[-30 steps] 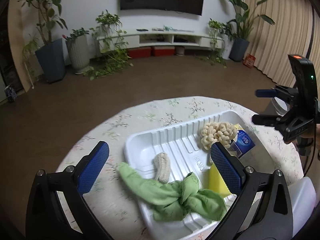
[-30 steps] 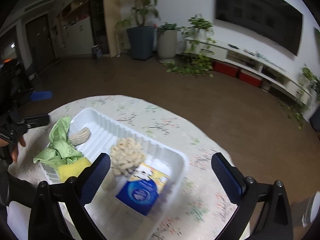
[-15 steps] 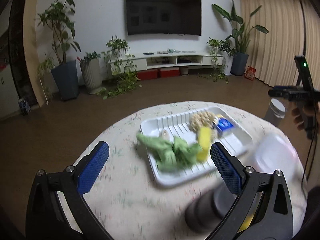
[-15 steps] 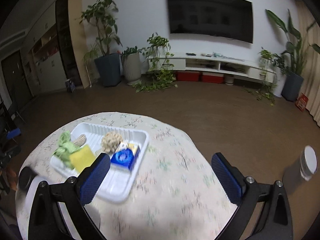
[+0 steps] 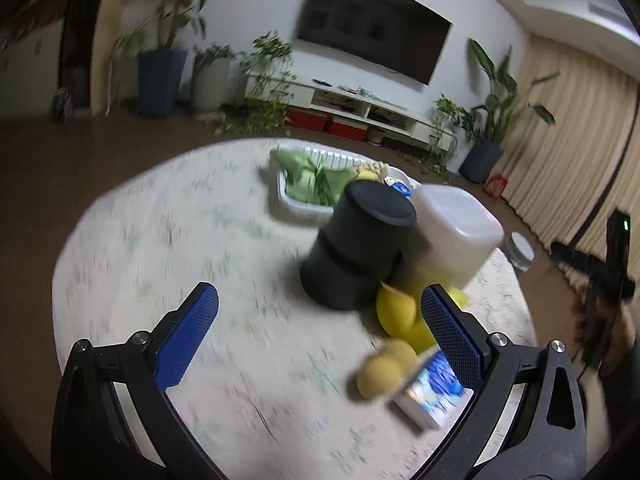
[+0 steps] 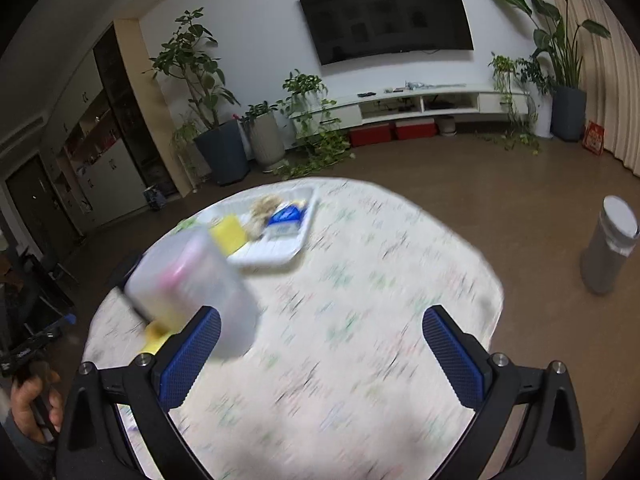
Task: Organize soft objects
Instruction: 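Move both tools back over the remaining items on the table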
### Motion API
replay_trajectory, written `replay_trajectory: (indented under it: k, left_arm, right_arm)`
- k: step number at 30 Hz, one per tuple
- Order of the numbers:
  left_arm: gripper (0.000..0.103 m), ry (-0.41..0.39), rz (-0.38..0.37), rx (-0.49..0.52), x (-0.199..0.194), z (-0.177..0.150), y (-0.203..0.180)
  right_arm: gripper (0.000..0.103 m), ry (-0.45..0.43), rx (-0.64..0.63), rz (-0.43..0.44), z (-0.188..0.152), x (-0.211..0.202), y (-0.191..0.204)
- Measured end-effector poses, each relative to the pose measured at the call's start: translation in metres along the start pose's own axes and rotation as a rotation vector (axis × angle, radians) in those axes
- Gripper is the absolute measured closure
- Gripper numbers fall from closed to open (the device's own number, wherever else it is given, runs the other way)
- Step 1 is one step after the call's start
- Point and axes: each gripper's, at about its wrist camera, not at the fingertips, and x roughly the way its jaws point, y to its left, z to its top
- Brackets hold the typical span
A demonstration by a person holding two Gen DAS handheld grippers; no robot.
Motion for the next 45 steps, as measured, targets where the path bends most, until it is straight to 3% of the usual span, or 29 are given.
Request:
replay_trajectory:
  k: [4,11,16,26,30,33,38,41,45]
  left_arm:
    - [0.0,0.023,-0.017,-0.004,-0.009,-0.031,-0.013]
    - [0.0,0.038,-0.158,-0.136,-0.029,-0.094,-0.024]
    - [0.0,-0.018,-0.169,-0.074,-0.045,-0.1,-0.039]
    - [0.0,0.016,-0.144,-0.027,-0.037,-0.1,-0.043]
    - [0.0,0.046,-0.148,0.059,-0.025,-0.088,-0.05]
    - [0.0,0.07,-0.108,0.166,-0.014,-0.075,-0.055]
    - [0.0,0.121,-0.123,0.323,0.011,-0.056,-0.062]
    - [0.0,0.204,-0.13,0.4,0.036,-0.054,-0.064]
    - [0.0,0.25,-0.161,0.427,0.053,-0.048,-0.06]
  right_arm:
    - [0.0,-0.001,-0.025,0.036,-0.045,-0.017,0.034]
    - [0.0,0.043,-0.135,0.085,-0.125,-0.024,0.099]
    - [0.0,0.089,-0.225,0.129,-0.152,-0.017,0.137]
    - [0.0,0.086,-0.23,0.075,-0.145,-0.007,0.141]
    - [0.0,0.093,-0.216,0.05,-0.134,-0.003,0.131]
    - [0.0,0.106,-0.178,0.042,-0.113,0.003,0.124]
    - [0.0,0.101,-0.169,0.039,-0.076,0.018,0.131]
    - [0.0,0.143,-0.156,0.065,-0.065,0.036,0.14]
    - [0.0,0.228,-0.107,0.064,-0.062,0.061,0.146]
